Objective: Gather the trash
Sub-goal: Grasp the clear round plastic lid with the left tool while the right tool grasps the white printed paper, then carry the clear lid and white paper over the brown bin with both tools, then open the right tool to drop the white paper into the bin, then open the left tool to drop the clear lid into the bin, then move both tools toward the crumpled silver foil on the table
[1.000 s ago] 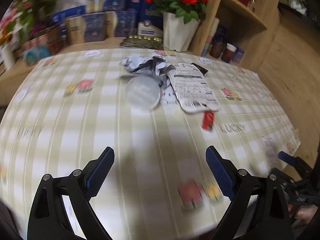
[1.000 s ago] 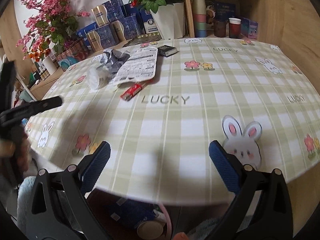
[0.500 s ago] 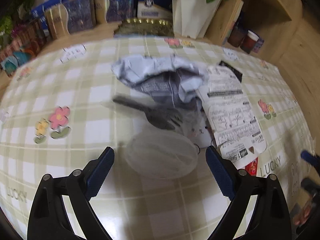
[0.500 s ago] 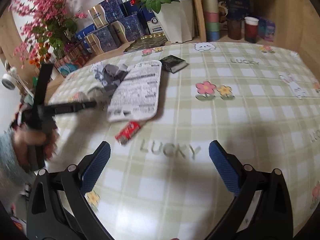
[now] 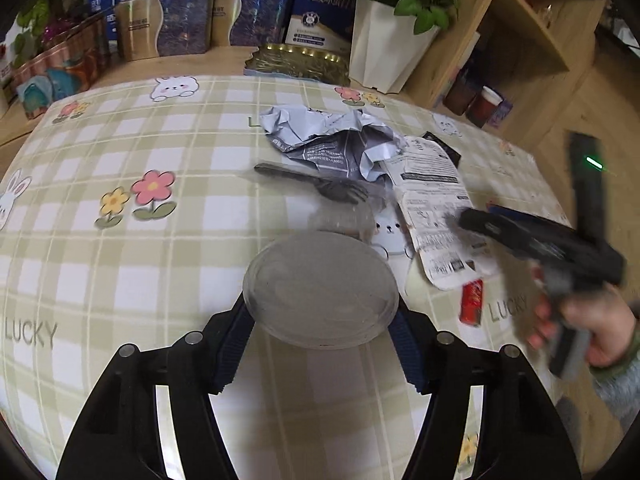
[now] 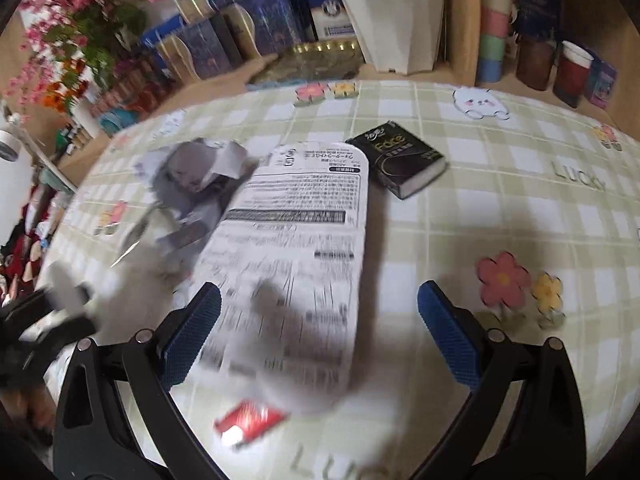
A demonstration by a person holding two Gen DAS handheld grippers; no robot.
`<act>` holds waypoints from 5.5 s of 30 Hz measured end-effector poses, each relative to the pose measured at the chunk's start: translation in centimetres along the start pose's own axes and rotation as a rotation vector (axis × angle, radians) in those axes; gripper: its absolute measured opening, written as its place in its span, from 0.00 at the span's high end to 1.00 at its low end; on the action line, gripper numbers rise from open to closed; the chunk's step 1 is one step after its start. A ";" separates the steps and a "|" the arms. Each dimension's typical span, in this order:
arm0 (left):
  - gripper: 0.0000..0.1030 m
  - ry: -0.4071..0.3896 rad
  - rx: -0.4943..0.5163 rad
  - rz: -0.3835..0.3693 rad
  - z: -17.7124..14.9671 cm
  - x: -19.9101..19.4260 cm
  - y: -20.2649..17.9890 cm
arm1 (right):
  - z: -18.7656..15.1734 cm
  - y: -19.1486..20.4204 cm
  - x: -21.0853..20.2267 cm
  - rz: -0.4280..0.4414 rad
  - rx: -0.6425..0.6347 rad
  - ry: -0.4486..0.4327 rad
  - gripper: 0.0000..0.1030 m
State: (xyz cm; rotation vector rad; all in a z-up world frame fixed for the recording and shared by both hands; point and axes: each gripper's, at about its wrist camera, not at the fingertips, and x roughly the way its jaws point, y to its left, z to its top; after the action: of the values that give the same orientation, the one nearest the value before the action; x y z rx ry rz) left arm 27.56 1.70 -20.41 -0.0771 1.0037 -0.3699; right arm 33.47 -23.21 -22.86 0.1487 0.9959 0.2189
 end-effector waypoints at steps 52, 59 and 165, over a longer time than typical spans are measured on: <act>0.39 -0.152 -0.070 -0.147 -14.6 -17.6 -5.2 | -15.3 1.5 -22.5 0.324 -0.024 -0.193 0.91; 0.39 -0.160 -0.071 -0.155 -17.6 -19.4 -5.7 | -20.7 4.4 -23.4 0.359 -0.112 -0.109 0.91; 0.06 -0.243 -0.121 0.025 -18.6 -17.0 -6.5 | -27.2 0.9 -22.6 0.043 0.075 -0.242 0.06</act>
State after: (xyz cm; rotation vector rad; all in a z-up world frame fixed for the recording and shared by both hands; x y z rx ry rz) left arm 2.12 3.34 -15.23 -0.2136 0.7848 -0.2692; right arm -1.49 -27.34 -18.84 0.2595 0.7611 0.1978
